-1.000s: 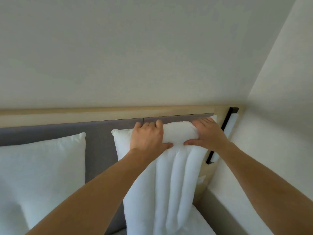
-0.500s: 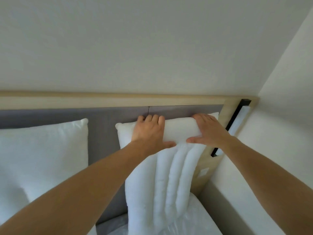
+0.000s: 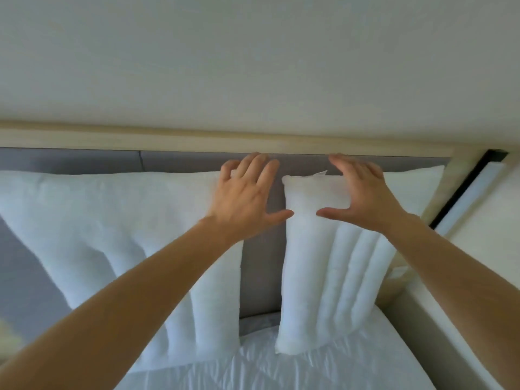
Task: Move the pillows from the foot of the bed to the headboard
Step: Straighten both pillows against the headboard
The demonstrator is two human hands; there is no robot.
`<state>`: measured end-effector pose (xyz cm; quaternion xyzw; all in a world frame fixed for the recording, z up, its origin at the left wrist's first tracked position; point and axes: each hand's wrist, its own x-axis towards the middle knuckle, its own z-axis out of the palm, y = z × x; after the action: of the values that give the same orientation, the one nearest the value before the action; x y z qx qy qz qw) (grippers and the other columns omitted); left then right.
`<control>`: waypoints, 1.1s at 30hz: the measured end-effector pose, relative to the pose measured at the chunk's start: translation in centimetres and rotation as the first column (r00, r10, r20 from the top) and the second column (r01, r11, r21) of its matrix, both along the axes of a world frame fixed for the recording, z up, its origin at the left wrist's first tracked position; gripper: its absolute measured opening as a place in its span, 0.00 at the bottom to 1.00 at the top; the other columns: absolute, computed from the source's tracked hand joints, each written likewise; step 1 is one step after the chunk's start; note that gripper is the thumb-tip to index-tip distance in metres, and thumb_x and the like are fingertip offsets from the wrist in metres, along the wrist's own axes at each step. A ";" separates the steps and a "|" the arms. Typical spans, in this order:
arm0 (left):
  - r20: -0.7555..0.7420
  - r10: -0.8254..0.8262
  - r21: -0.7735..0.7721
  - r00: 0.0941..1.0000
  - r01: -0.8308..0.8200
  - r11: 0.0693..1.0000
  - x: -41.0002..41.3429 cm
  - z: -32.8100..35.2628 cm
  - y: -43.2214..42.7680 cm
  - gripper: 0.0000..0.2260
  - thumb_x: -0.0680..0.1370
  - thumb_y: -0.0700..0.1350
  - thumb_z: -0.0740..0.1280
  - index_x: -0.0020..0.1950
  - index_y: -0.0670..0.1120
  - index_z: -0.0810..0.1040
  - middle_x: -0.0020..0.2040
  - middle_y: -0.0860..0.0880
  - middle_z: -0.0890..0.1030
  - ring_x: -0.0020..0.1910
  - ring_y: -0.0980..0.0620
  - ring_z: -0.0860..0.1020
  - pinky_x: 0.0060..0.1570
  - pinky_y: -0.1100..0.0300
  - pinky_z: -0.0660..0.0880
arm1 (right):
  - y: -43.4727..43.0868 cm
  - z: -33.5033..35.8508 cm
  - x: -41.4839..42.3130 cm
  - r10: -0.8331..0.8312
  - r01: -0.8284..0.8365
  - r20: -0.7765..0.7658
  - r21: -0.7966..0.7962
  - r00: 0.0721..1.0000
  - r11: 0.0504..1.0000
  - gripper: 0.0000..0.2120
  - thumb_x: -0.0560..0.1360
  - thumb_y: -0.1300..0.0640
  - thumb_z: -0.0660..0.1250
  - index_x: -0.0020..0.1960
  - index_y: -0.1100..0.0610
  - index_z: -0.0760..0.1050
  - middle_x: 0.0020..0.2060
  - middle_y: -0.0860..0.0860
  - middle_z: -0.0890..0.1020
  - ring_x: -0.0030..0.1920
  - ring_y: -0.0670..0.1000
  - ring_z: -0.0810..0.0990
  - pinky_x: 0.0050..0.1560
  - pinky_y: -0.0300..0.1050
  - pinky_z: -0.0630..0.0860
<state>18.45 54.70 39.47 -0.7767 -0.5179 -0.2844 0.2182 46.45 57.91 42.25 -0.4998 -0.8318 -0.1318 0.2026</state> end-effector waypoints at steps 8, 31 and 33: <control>-0.047 0.180 -0.041 0.983 -0.182 0.982 -16.7 0.9 -5.6 0.43 0.70 0.76 0.63 0.73 0.46 0.67 0.70 0.46 0.74 0.69 0.44 0.71 0.69 0.44 0.63 | -2.9 0.2 -18.9 0.220 -0.218 0.031 -0.044 0.975 0.975 0.51 0.67 0.21 0.64 0.77 0.54 0.63 0.73 0.50 0.72 0.73 0.51 0.68 0.75 0.50 0.57; 0.012 0.173 -0.106 0.985 -0.171 0.979 -24.8 -0.3 -4.8 0.33 0.66 0.77 0.67 0.41 0.45 0.72 0.36 0.48 0.80 0.36 0.41 0.77 0.39 0.54 0.66 | -0.3 -3.1 -27.0 0.260 -0.258 0.018 0.215 0.965 0.942 0.43 0.64 0.17 0.57 0.39 0.59 0.74 0.31 0.51 0.78 0.32 0.56 0.76 0.39 0.51 0.70; 0.001 0.137 -0.051 0.991 -0.136 0.989 -24.3 0.0 -5.0 0.31 0.66 0.74 0.68 0.37 0.45 0.69 0.32 0.47 0.78 0.32 0.41 0.76 0.37 0.55 0.63 | -0.6 -2.8 -26.7 0.272 -0.265 0.000 0.229 0.962 0.937 0.41 0.64 0.18 0.60 0.39 0.59 0.75 0.31 0.51 0.78 0.31 0.56 0.76 0.39 0.50 0.70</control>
<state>-5.90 49.72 39.52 -0.7442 -0.5773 -0.2572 0.2164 19.77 57.32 39.42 -0.3572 -0.8684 -0.1891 0.2874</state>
